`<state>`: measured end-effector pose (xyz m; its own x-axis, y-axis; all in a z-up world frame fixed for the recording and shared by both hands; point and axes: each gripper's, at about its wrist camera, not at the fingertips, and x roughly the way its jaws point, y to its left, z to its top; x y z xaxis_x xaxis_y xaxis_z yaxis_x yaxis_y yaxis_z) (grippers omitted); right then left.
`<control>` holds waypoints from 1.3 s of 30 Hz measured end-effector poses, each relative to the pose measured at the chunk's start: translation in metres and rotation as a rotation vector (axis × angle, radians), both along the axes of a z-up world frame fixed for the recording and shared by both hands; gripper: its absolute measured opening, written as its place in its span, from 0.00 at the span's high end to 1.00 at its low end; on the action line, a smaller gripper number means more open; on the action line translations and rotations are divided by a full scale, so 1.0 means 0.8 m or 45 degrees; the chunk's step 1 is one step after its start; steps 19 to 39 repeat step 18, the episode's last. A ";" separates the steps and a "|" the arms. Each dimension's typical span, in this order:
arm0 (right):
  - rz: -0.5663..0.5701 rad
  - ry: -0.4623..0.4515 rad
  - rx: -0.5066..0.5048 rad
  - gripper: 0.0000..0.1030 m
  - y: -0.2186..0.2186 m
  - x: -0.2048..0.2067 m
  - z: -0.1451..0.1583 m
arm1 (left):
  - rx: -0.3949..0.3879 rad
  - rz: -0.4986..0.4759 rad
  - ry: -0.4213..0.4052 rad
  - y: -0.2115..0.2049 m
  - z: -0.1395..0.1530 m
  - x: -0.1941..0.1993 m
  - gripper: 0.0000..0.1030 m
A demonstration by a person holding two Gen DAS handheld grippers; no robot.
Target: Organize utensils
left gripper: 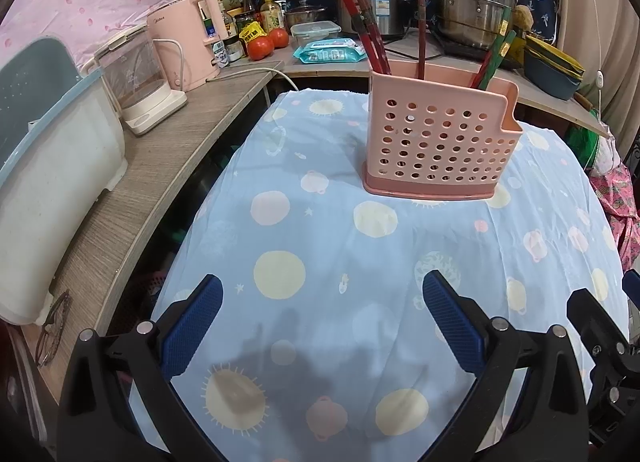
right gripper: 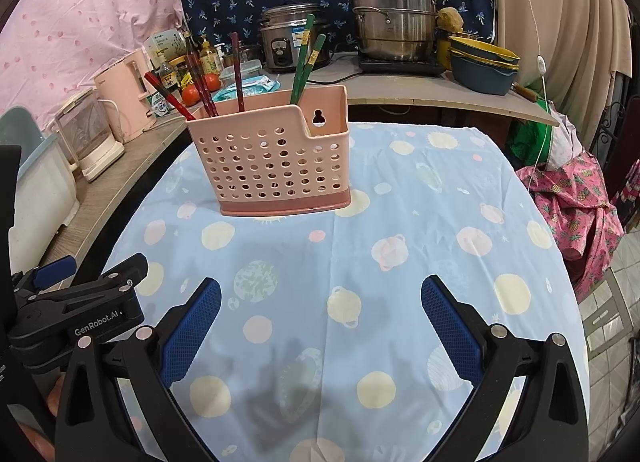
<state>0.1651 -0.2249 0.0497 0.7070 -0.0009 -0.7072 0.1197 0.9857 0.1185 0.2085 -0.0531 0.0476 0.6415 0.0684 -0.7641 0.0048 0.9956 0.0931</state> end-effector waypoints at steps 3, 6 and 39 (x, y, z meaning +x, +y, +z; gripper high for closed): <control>0.000 0.000 0.000 0.06 -0.001 0.000 0.000 | 0.001 -0.001 -0.002 0.000 0.000 0.000 0.07; 0.000 0.001 -0.002 0.06 -0.001 0.000 0.000 | 0.004 -0.001 0.000 0.000 -0.002 0.001 0.07; -0.023 0.007 -0.005 0.06 -0.008 0.002 -0.002 | -0.008 0.011 0.008 0.008 -0.006 0.006 0.07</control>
